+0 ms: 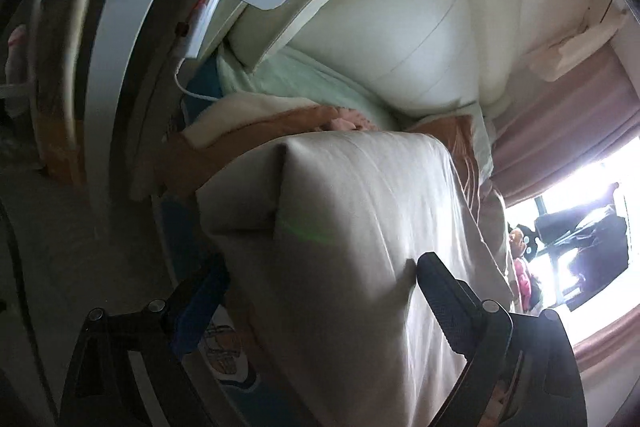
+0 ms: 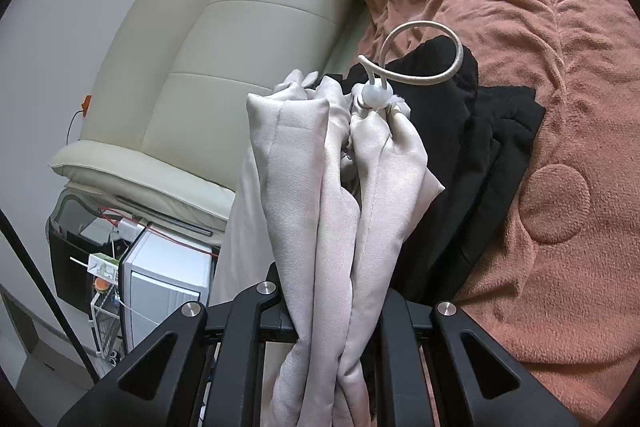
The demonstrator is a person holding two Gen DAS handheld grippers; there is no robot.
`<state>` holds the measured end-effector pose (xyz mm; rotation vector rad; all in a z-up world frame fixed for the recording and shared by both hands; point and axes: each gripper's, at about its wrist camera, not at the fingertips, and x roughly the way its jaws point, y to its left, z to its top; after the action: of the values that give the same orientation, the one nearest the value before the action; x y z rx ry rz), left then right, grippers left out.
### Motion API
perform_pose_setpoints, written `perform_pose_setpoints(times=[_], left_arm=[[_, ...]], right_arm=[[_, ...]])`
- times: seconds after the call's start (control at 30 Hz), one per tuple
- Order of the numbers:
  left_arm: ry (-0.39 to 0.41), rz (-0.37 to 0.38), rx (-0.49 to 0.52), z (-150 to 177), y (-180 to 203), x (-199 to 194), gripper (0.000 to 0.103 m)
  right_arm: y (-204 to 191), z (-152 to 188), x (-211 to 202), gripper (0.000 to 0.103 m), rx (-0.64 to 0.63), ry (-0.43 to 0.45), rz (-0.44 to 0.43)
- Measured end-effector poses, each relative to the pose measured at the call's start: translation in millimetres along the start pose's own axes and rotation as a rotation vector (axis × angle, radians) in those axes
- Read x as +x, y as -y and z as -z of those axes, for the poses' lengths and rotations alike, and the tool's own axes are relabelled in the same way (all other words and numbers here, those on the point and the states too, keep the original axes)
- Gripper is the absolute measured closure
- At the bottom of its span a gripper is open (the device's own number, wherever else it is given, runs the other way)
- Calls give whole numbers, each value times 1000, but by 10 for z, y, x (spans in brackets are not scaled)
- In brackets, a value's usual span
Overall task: Fold large clothes
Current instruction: 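Lower the folded garment onto the black clothes pile with both tools, then open both tools and release the garment on the pile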
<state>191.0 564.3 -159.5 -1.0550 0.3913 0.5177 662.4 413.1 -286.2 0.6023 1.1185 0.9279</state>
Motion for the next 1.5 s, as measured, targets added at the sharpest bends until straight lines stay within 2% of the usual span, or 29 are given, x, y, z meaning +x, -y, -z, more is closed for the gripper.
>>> perform_pose_setpoints(times=[0.07, 0.13, 0.23, 0.43, 0.7, 0.8, 0.83, 1.0, 1.13, 1.3, 1.37, 1.5], left_arm=[[10, -10, 22, -24, 88, -16, 18], [15, -49, 54, -61, 193, -54, 33], [11, -84, 107, -156, 351, -61, 47], [17, -103, 176, -367, 664, 18, 55], [15, -161, 263, -718, 984, 271, 56], [13, -191, 281, -805, 977, 341, 56], [-4, -201, 271, -816, 941, 376, 56], [-37, -188, 269, -676, 788, 427, 50], [-49, -197, 270, -569, 705, 407, 41], [-28, -228, 334, -383, 662, 227, 38], [-13, -236, 351, -307, 639, 122, 37], [55, -286, 405, -165, 677, -147, 37]], right_arm=[[-28, -8, -2, 94, -14, 4, -3], [-93, -28, -8, 94, -40, 6, 3], [-215, -68, -19, 95, -73, 10, 6], [-398, -139, -80, 95, -120, 45, 9], [-206, -25, -15, 94, -28, 62, -37], [-226, -2, 71, 95, -32, 50, -14], [-221, -2, 89, 94, -29, 47, 22], [-77, -66, 76, 94, 11, 58, 61], [-20, -75, 70, 91, 52, 38, 67], [-43, -107, -21, 88, 50, 1, 102], [-58, -118, -100, 82, 40, 10, 124], [-59, -93, -324, 80, 7, 47, 160]])
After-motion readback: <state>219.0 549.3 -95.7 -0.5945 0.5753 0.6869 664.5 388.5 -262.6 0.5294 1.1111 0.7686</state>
